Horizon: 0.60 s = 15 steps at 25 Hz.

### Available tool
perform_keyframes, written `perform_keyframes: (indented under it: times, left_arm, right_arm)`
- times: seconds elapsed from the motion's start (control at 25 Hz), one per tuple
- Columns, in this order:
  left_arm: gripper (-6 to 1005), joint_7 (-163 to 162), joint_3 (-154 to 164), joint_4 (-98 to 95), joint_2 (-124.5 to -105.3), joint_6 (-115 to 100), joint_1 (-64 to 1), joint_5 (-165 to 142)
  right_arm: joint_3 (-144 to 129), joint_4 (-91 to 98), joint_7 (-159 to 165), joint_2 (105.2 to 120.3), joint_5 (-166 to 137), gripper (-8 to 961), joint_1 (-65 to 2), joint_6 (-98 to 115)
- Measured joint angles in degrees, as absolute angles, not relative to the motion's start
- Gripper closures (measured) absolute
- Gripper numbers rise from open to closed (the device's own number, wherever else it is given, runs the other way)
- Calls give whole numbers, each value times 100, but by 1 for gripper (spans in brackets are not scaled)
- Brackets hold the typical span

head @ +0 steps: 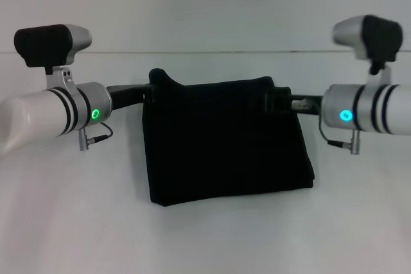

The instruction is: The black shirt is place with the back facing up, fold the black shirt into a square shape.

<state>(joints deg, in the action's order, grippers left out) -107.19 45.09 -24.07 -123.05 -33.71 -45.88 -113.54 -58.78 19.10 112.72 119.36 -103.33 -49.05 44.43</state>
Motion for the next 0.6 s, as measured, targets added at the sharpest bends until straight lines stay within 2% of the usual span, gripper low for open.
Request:
perform_keyframes:
  times: [0.12,0.6]
  left_arm:
    - [962,-10725,4508,-2408,-12305,-3374,-4588,-11353]
    - [961,-10756,4509,-2408,-12305,-3361,-4556,-11355]
  right_arm:
    - [-6212,1722,11268,11955,-10334,955,-5018,3967]
    - [-6660,1599,11198,11970,-10334,954,-5009,2845]
